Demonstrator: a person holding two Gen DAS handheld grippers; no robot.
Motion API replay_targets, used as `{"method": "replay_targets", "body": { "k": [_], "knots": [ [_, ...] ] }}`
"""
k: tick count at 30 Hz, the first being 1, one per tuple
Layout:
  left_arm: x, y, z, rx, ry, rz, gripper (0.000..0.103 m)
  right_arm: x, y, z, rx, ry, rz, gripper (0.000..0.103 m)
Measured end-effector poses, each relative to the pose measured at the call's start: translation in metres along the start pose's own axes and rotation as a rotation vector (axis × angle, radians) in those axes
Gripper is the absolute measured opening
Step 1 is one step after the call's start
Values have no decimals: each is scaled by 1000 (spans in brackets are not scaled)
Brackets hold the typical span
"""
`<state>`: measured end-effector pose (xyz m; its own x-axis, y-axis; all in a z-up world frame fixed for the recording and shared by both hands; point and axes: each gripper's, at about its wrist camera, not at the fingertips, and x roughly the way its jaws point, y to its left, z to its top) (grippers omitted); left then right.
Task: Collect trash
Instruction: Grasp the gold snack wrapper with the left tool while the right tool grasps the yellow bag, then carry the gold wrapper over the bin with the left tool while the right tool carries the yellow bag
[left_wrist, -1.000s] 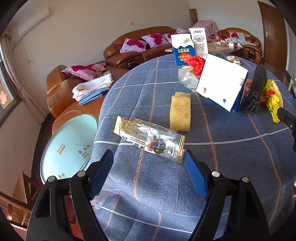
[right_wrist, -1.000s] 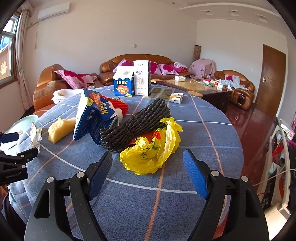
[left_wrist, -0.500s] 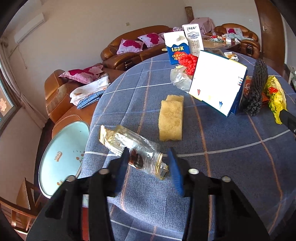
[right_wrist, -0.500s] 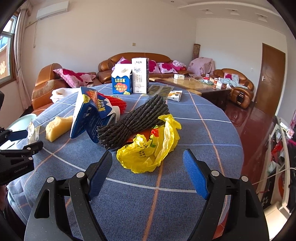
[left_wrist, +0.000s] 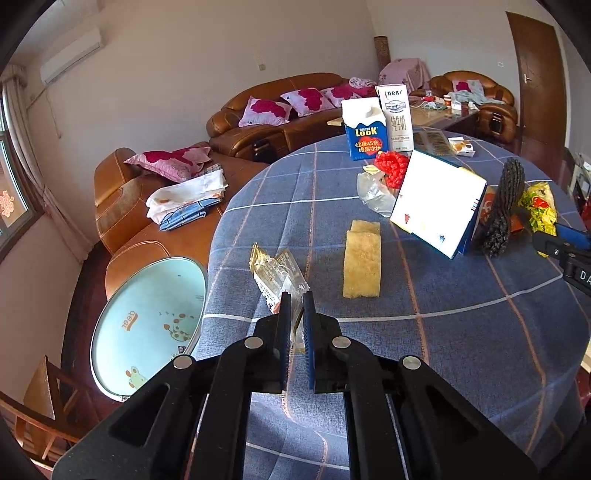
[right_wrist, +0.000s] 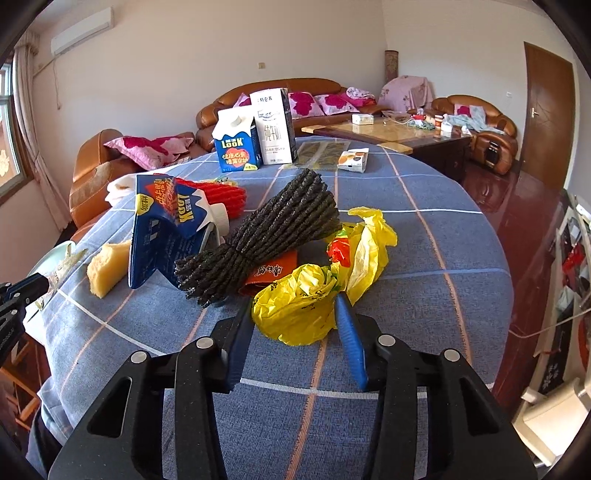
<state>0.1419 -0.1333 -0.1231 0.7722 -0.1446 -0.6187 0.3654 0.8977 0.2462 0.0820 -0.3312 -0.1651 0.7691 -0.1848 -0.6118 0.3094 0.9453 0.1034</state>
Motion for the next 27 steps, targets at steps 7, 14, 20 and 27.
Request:
{"method": "replay_targets", "body": {
  "k": [7, 14, 20, 27],
  "knots": [
    [-2, 6, 0, -8, -33, 37, 6, -2, -7, 11, 31, -24, -53, 66],
    [-11, 6, 1, -12, -65, 14, 6, 10, -14, 8, 44, 43, -33, 19],
    [-27, 22, 9, -50, -111, 16, 6, -10, -27, 14, 49, -25, -87, 12],
    [-36, 46, 14, -90, -134, 46, 6, -38, -18, 31, 14, -125, -70, 12]
  ]
}}
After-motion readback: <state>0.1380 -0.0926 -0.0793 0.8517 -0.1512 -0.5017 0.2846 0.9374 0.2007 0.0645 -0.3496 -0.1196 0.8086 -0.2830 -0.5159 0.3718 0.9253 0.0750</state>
